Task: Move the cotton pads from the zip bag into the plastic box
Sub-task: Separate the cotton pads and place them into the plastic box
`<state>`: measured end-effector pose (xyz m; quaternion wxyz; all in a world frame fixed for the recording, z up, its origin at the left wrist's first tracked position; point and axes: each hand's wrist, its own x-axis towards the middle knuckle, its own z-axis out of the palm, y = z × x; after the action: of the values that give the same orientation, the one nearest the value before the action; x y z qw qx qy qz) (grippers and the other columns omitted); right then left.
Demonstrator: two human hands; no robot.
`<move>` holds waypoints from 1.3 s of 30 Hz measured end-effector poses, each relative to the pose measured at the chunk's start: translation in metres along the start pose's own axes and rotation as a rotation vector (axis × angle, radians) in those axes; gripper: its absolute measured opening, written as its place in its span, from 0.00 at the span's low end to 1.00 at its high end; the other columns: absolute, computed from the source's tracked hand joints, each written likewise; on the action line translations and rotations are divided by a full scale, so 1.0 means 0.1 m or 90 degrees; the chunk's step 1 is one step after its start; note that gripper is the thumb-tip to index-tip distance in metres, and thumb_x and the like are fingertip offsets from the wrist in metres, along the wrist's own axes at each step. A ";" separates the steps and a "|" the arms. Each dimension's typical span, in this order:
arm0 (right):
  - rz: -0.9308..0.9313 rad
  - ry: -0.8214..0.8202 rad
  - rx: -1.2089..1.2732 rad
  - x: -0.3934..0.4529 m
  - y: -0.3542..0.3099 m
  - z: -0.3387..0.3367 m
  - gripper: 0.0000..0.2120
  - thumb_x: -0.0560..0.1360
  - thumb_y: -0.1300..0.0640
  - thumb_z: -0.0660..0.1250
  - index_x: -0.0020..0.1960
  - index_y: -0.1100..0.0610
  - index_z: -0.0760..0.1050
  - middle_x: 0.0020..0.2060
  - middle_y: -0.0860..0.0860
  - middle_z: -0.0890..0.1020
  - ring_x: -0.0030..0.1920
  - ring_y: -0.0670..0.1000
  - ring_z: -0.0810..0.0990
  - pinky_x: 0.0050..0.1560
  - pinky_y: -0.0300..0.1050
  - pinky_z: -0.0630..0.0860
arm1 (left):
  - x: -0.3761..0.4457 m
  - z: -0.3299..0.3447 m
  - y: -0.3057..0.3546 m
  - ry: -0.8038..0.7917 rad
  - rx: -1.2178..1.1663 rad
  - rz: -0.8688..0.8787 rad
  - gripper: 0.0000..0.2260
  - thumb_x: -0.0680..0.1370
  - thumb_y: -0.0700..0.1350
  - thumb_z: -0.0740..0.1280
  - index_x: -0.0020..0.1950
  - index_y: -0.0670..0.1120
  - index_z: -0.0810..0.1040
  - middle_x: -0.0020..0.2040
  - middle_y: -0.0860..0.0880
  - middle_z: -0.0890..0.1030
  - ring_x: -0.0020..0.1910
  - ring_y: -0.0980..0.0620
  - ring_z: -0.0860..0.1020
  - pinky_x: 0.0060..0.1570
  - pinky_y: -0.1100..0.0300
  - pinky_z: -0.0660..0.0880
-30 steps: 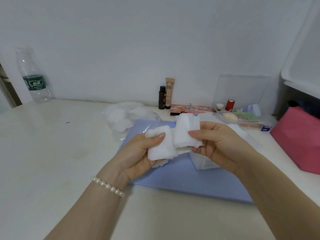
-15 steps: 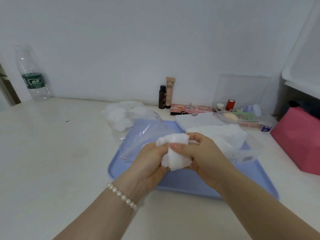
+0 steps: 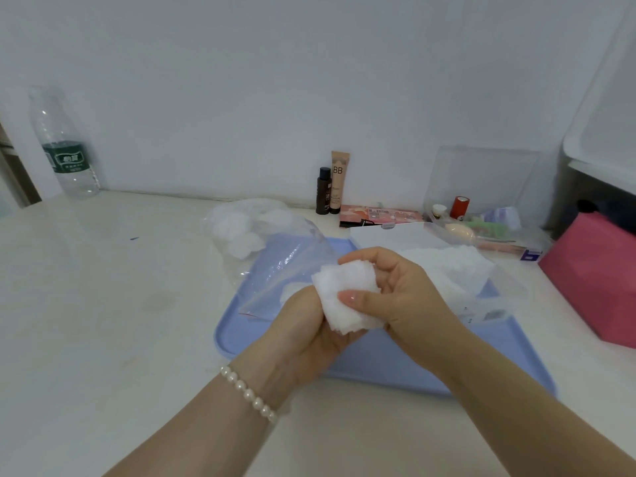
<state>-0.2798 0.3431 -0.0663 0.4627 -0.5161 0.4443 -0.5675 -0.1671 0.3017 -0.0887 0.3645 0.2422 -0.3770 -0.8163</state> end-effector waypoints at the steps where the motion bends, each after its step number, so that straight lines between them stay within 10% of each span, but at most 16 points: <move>1: -0.031 0.036 -0.050 0.00 0.01 0.01 0.17 0.62 0.69 0.74 0.45 0.54 0.77 0.37 0.46 0.81 0.39 0.49 0.80 0.35 0.47 0.80 | -0.01 0.01 0.00 -0.006 -0.030 -0.012 0.13 0.79 0.37 0.55 0.53 0.39 0.78 0.50 0.40 0.82 0.47 0.45 0.81 0.48 0.55 0.78; 9: -0.096 0.154 -0.176 0.01 0.06 0.02 0.25 0.65 0.72 0.73 0.50 0.47 0.71 0.43 0.48 0.73 0.38 0.43 0.74 0.33 0.38 0.76 | -0.02 0.02 0.06 -0.044 -0.148 -0.069 0.23 0.81 0.54 0.51 0.54 0.38 0.78 0.49 0.39 0.83 0.44 0.45 0.83 0.39 0.57 0.80; 13: -0.119 0.151 -0.219 0.01 0.08 0.04 0.26 0.64 0.70 0.74 0.49 0.44 0.70 0.44 0.46 0.74 0.42 0.42 0.75 0.38 0.38 0.77 | -0.03 0.04 0.07 -0.055 -0.174 -0.068 0.31 0.74 0.65 0.55 0.57 0.39 0.77 0.53 0.39 0.82 0.49 0.44 0.82 0.52 0.54 0.78; 19: -0.095 0.145 -0.369 -0.03 0.09 0.07 0.24 0.64 0.52 0.72 0.55 0.37 0.67 0.46 0.42 0.73 0.44 0.45 0.75 0.39 0.41 0.74 | -0.04 0.00 -0.02 -0.031 0.017 0.016 0.14 0.72 0.45 0.68 0.54 0.39 0.78 0.51 0.41 0.81 0.46 0.48 0.81 0.45 0.57 0.77; 26: -0.256 0.286 -0.527 0.01 0.10 -0.03 0.11 0.77 0.52 0.60 0.58 0.53 0.72 0.45 0.44 0.71 0.36 0.39 0.69 0.39 0.30 0.66 | -0.06 -0.14 0.38 0.091 -0.030 0.151 0.19 0.68 0.46 0.66 0.56 0.38 0.77 0.49 0.42 0.83 0.44 0.49 0.82 0.41 0.55 0.81; 31: -0.287 0.124 -0.637 0.05 0.41 -0.01 0.12 0.69 0.68 0.62 0.50 0.61 0.79 0.43 0.52 0.81 0.43 0.43 0.73 0.49 0.32 0.69 | -0.11 -0.34 0.64 0.089 -0.068 0.177 0.15 0.67 0.37 0.66 0.54 0.36 0.77 0.46 0.44 0.84 0.44 0.51 0.83 0.45 0.58 0.80; 35: -0.258 -0.067 -0.716 0.02 0.51 0.07 0.27 0.64 0.72 0.61 0.62 0.61 0.74 0.61 0.48 0.73 0.62 0.44 0.70 0.64 0.24 0.56 | -0.08 -0.40 0.61 0.070 -0.053 0.145 0.17 0.67 0.33 0.64 0.55 0.35 0.76 0.49 0.41 0.82 0.46 0.49 0.83 0.46 0.58 0.80; 39: -0.246 -0.106 -0.763 -0.02 0.54 0.12 0.12 0.57 0.65 0.65 0.38 0.61 0.82 0.45 0.54 0.85 0.41 0.55 0.83 0.38 0.44 0.80 | -0.06 -0.41 0.61 0.066 -0.066 0.137 0.17 0.67 0.33 0.64 0.56 0.35 0.76 0.52 0.41 0.81 0.48 0.48 0.82 0.47 0.58 0.80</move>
<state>-0.2638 0.3351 -0.1192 0.0157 -0.7987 0.5464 -0.2515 -0.1105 0.2609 -0.0642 0.4811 0.2228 -0.3392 -0.7771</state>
